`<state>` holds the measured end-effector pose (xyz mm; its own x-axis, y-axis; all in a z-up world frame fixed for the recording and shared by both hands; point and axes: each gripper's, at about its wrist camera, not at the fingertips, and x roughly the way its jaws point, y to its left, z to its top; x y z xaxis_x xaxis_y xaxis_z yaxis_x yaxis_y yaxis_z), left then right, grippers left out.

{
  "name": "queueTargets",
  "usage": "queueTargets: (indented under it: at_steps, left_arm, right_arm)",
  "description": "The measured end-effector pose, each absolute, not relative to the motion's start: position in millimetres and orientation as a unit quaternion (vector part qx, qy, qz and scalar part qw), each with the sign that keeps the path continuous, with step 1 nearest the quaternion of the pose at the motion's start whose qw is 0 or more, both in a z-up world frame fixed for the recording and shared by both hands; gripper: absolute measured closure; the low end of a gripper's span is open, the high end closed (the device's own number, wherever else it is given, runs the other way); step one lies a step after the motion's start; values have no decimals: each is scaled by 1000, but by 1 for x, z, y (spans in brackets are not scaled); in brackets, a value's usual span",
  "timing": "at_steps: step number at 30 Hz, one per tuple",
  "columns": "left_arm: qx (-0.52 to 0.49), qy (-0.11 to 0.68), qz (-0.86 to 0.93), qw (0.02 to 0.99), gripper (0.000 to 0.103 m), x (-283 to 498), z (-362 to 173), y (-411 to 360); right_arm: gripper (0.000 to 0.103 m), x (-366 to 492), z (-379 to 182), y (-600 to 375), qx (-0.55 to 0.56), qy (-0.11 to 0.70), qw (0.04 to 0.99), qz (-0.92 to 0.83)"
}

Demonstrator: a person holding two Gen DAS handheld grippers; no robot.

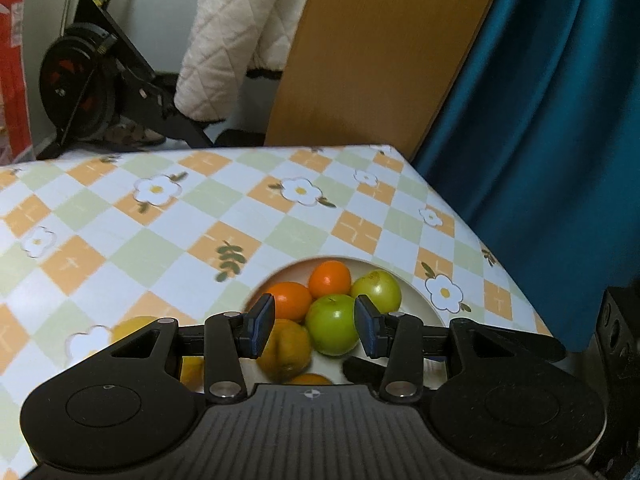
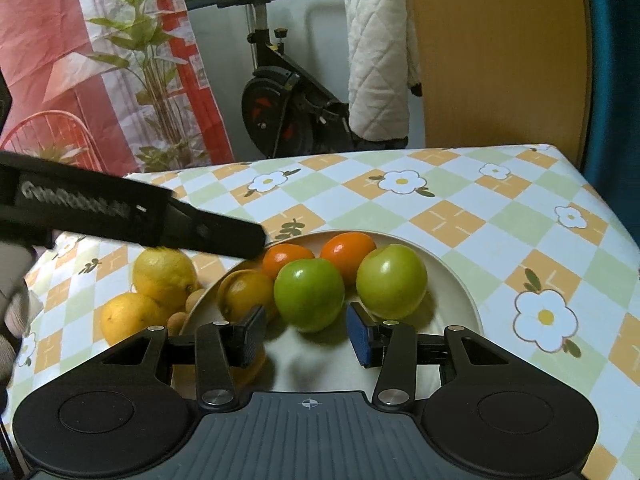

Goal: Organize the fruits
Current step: 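Move the left gripper down to a lemon and close on it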

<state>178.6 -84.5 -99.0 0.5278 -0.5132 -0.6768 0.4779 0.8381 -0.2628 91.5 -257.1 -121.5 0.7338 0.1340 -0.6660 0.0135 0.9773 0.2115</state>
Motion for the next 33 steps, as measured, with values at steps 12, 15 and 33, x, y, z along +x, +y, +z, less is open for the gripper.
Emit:
queueTargets:
  at_steps: [12,15,33]
  left_arm:
    - [-30,385,-250,888,57,160,-81,-13]
    - [-37,387,-241,889,57,159,-80,4]
    - [-81,416,-247,872,49,161,-111,36]
  right_arm:
    - [61,69,-99,-219,75,348,933,61]
    - [61,71,-96,-204,63,348,932,76]
    - [44,105,-107,-121,-61,375,911,157]
